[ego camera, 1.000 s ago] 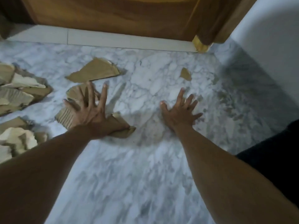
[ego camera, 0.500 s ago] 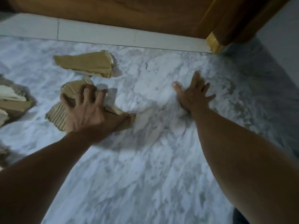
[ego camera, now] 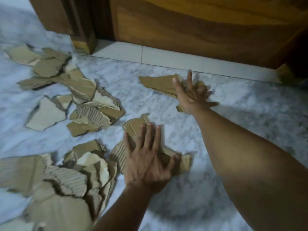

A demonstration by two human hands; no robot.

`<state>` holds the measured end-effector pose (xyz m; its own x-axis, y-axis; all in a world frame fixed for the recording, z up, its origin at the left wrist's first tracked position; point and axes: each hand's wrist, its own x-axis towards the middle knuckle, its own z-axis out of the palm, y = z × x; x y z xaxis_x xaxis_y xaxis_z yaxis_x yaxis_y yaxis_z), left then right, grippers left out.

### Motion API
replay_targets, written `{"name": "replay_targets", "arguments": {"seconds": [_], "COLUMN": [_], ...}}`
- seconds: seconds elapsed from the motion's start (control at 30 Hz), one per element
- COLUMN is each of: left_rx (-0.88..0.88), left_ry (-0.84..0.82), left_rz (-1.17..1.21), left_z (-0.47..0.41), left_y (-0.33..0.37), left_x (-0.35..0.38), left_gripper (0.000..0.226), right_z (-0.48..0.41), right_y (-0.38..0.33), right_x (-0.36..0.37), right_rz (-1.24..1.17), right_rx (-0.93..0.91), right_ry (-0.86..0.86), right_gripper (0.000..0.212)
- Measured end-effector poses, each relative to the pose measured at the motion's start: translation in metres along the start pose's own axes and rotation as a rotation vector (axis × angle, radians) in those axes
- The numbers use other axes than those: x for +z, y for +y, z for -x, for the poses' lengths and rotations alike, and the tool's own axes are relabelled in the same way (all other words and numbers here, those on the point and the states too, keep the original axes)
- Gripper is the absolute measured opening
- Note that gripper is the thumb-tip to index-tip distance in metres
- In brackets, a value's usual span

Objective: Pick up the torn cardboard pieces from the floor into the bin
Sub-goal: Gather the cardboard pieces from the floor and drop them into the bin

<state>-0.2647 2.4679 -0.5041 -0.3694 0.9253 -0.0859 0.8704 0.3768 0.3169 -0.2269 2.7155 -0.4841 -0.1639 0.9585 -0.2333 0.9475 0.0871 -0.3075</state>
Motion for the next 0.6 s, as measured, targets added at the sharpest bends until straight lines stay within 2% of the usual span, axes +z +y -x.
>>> {"name": "replay_targets", "arguments": {"seconds": [0.07,0.13,0.23,0.33,0.5,0.6], "left_rx": [-0.002,-0.001,0.005,0.009,-0.017,-0.022], "left_ry": [0.016,0.001,-0.030,-0.028,-0.014,0.008], "left_rz": [0.003,-0.019,-0.046,-0.059,-0.089,-0.190], "left_z": [0.003,0.001,0.005,0.016,0.034,0.043], "left_y": [-0.003,-0.004,-0.012,-0.027,-0.046,-0.054], "left_x": [0.001,0.003,0.005,0.003,-0.006,-0.020], "left_gripper": [0.098,0.100,0.100,0.102,0.107,0.115], "right_z": [0.005,0.013,0.024,0.036,0.080,0.104], "right_y": [-0.029,-0.048,-0.049,-0.031,-0.003,0.009], "right_x": [0.010,0.026,0.041,0.037,0.041,0.044], "right_rz": [0.030,0.159,0.243,0.224,0.232,0.231], "right_rx": [-0.017,-0.062,-0.167,-0.252,-0.365,-0.388], "right_ry": [-0.035,-0.052,-0.054,-0.069,-0.052,-0.063], "right_gripper": [0.095,0.096,0.072,0.059,0.052,0.050]}}
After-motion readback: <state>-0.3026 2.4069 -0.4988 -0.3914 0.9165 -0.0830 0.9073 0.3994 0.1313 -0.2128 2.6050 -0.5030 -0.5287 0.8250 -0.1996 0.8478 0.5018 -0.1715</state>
